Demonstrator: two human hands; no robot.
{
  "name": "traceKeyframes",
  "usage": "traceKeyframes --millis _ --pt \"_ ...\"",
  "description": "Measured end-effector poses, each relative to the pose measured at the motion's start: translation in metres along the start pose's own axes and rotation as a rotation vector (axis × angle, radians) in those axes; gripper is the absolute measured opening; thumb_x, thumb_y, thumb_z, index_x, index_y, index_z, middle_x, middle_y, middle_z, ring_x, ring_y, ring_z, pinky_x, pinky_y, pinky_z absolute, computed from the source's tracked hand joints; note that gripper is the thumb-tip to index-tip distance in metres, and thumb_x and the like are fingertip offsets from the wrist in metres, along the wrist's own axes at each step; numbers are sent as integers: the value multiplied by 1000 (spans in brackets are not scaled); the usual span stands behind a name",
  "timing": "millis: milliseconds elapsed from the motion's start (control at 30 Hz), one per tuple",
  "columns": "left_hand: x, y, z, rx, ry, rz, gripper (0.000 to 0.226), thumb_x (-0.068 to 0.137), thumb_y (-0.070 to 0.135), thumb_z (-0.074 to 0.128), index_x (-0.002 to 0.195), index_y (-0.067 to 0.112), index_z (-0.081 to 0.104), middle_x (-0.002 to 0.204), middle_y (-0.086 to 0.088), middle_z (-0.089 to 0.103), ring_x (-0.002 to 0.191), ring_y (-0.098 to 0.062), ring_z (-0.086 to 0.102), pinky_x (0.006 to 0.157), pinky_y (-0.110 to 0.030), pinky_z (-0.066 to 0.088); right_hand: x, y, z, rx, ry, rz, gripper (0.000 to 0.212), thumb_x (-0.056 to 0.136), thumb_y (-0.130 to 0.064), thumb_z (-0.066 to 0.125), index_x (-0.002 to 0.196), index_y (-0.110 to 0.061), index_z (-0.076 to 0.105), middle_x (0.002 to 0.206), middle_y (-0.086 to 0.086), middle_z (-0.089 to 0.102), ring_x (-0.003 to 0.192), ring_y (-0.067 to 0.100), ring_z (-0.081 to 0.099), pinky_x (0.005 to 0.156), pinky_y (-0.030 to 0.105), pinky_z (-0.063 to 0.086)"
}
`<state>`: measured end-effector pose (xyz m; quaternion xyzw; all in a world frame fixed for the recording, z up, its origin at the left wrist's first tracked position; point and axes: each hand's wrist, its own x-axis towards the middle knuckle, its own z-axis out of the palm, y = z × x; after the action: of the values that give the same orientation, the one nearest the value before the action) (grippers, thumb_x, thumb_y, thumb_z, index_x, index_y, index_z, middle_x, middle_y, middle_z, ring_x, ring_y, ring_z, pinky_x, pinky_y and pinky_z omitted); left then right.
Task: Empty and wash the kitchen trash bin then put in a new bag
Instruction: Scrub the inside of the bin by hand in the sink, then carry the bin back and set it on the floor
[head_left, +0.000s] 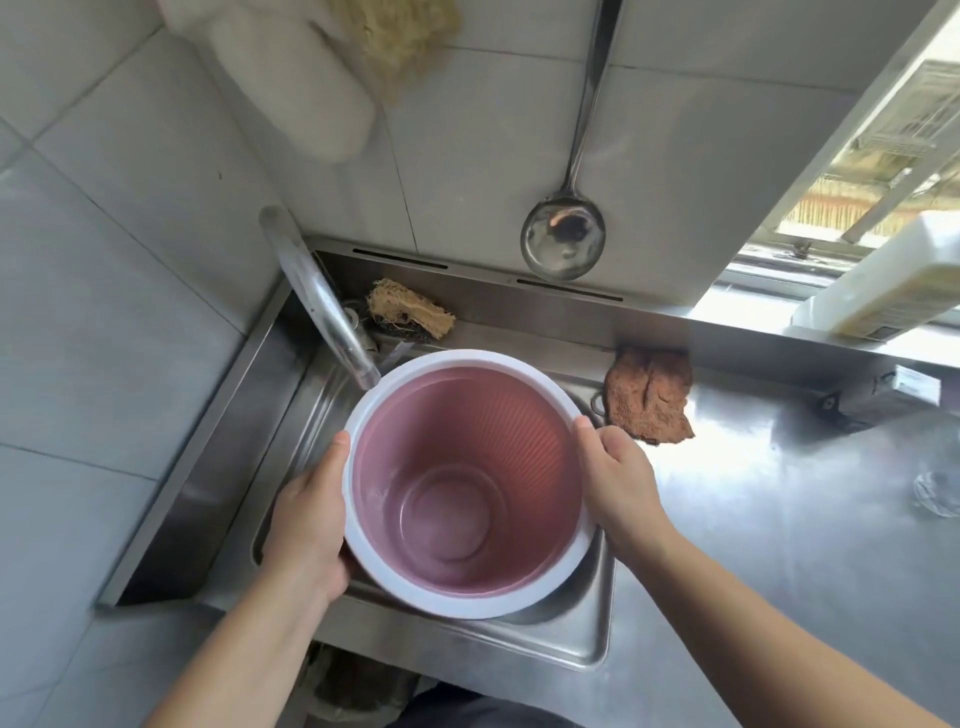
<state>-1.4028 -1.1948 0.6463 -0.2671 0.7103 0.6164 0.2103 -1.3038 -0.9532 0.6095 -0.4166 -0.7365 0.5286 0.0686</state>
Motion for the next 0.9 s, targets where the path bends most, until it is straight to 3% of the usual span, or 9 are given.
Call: traceKeyframes --millis 67,167,267,400,500,567,700,800,900 --pt "-9 2 2 28 -1 34 46 84 64 65 87 20 79 84 -8 79 76 -35 75 63 -40 56 -4 0 -10 38 21 -12 49 89 -61 45 59 -23 34 51 -15 38 47 4 35 54 34 36" --pt "-25 2 6 75 -32 72 46 87 66 60 77 25 79 79 -4 79 81 -35 75 71 -47 58 -14 0 -27 96 49 -10 53 85 -64 46 55 -21 41 50 -11 40 49 8 39 53 35 37" --pt "-35 1 14 95 -98 89 42 94 60 57 82 27 80 81 1 80 87 -29 75 82 -47 59 -28 6 -43 140 88 -5 61 87 -61 46 59 -7 38 53 -4 42 52 14 40 54 35 36" --pt "-40 8 31 90 -215 105 36 95 57 58 91 29 80 85 5 80 79 -18 77 69 -36 57 -44 8 -62 180 214 23 61 93 -53 49 72 4 46 62 2 50 61 17 48 58 36 42" --pt "-45 24 45 91 -324 147 35 95 54 60 90 26 80 88 0 80 84 -23 77 78 -43 61 -54 2 -77 240 321 32 64 93 -52 51 79 10 45 68 6 50 64 20 48 60 38 42" --pt "-50 36 53 77 -392 190 35 94 52 62 82 26 81 87 -3 80 86 -27 77 80 -45 62 -65 -4 -86 286 399 47 64 90 -55 53 82 8 48 72 7 54 66 21 51 61 38 45" --pt "-64 55 68 59 -537 268 34 94 49 63 74 28 81 77 0 79 70 -19 77 58 -32 59 -95 -16 -104 373 566 54 57 87 -59 56 77 -3 55 74 6 58 67 20 55 63 41 49" --pt "-77 61 80 89 -663 299 34 89 53 63 74 29 82 78 1 79 71 -17 76 61 -34 61 -126 -18 -118 419 690 64 58 86 -60 56 83 -2 60 77 10 64 71 22 60 72 51 55" --pt "-96 58 95 154 -789 311 38 88 55 62 69 28 81 74 1 78 68 -17 75 62 -36 62 -164 -9 -129 419 831 100 49 86 -60 56 80 -12 63 77 11 69 73 22 64 76 53 56"
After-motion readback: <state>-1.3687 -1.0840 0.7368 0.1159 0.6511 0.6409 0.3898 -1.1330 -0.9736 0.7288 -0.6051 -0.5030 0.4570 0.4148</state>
